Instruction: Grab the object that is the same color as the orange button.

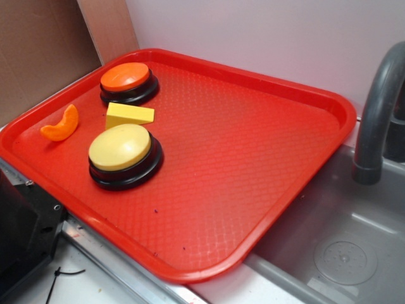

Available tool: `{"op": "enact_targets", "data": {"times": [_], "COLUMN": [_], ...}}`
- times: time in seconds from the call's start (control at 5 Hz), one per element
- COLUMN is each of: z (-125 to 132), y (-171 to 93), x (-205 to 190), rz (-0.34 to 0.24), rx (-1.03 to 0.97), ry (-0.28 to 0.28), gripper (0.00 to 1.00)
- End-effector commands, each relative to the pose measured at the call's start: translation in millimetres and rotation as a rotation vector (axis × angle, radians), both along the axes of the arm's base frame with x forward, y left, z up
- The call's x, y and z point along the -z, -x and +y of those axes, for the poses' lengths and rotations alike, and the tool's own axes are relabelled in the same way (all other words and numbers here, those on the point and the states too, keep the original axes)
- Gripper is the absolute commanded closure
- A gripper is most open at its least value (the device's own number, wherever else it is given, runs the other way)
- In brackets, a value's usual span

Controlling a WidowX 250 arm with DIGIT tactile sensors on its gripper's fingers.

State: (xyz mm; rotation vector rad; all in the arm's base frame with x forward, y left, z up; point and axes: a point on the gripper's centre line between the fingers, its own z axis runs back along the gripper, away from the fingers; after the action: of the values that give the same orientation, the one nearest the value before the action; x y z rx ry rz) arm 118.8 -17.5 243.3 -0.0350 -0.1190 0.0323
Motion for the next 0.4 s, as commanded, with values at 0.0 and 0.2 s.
{"op": "enact_targets", "data": {"times": [0.0, 0.2], "z": [0.0, 10.7], "y": [0.0, -11.1], "x": [0.0, 17.3], "rz": [0.000, -0.016], "rx": [0.000, 0.012], "ry": [0.000, -0.011], "gripper": [0.00, 0.00]}}
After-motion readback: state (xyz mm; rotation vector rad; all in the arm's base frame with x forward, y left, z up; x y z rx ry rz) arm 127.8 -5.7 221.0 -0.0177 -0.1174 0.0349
